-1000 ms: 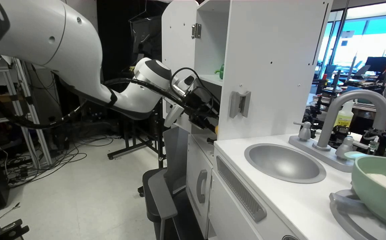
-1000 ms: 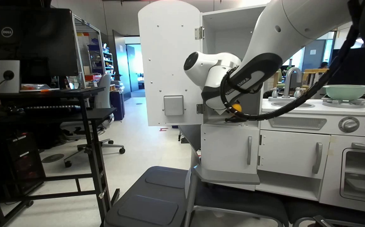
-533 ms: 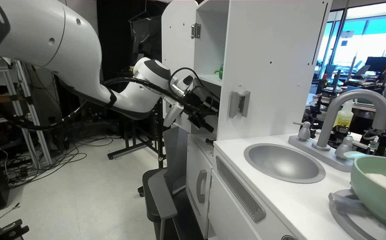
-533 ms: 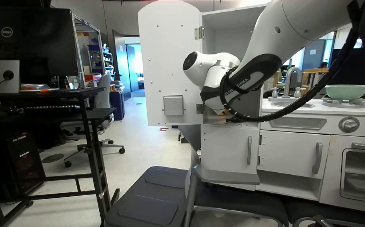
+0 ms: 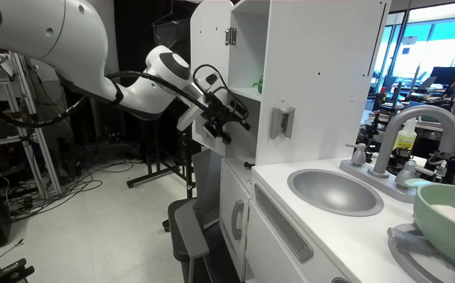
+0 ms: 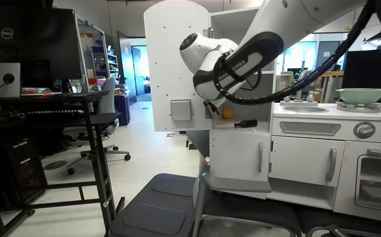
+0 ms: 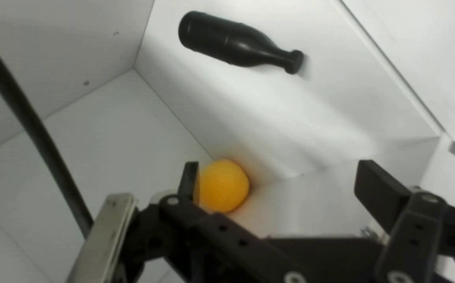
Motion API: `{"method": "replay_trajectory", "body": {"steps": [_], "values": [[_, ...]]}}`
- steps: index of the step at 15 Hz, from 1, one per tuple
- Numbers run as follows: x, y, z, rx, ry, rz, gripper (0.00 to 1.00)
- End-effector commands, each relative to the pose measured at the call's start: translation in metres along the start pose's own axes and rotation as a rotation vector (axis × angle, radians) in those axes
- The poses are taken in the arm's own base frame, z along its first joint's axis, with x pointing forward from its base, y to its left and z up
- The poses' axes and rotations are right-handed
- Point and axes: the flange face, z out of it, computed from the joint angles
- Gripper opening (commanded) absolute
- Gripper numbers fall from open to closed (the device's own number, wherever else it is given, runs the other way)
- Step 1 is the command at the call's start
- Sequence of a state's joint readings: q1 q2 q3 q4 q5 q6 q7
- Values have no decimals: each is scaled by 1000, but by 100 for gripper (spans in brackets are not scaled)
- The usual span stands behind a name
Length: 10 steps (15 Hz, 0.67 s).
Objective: Open the cabinet, then put the bottle and the orange object in the bottom compartment of the cabinet
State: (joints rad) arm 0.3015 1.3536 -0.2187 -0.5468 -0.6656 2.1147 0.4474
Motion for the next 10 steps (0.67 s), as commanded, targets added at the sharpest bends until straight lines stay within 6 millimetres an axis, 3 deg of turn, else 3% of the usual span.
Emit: {"method": "replay_trajectory", "body": {"steps": [1, 5, 10], "values": [[20, 12, -49, 144, -8, -143, 100], [29, 26, -89, 278, -9, -310, 100], [12, 32, -117, 368, -52, -480, 100]]}}
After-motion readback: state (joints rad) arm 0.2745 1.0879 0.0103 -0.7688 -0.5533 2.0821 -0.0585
